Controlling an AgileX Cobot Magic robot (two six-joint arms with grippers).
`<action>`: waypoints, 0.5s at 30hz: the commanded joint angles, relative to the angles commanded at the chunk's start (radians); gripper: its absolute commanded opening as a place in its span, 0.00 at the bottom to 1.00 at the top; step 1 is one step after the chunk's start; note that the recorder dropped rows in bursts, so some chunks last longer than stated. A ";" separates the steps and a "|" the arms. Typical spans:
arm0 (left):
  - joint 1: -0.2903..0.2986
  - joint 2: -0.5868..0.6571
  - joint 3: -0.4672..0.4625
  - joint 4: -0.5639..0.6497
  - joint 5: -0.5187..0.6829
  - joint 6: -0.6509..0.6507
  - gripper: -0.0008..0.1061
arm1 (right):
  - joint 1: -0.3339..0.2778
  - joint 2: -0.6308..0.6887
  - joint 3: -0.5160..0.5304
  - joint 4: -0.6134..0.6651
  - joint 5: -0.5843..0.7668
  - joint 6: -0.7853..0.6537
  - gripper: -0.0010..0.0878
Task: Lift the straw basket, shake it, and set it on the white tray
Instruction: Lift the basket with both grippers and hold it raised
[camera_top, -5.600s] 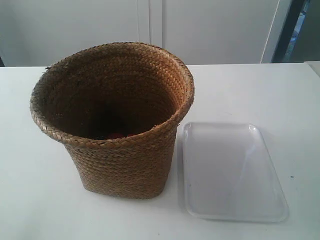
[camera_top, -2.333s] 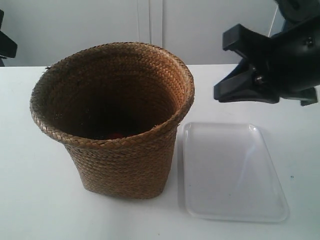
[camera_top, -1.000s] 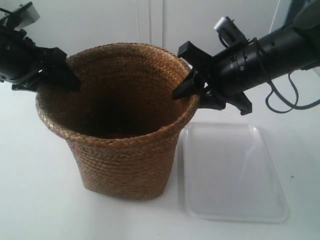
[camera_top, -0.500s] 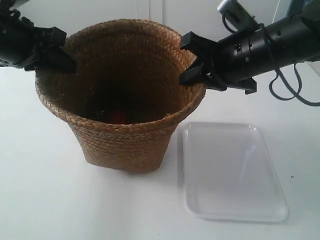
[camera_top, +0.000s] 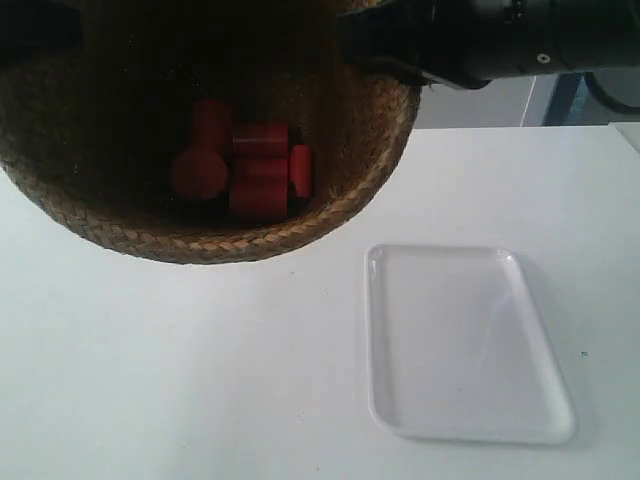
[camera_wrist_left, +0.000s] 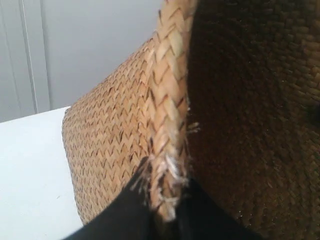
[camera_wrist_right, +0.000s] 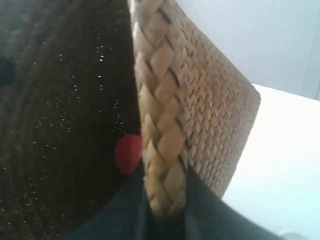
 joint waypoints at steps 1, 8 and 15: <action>0.000 -0.016 0.011 0.000 -0.008 0.000 0.01 | 0.000 -0.011 0.019 0.000 -0.009 0.000 0.01; 0.000 -0.055 0.075 -0.007 -0.029 0.000 0.01 | 0.000 -0.053 0.113 0.004 -0.048 0.044 0.01; 0.000 -0.053 0.086 -0.018 -0.074 0.004 0.01 | 0.000 -0.038 0.122 0.004 -0.056 0.107 0.01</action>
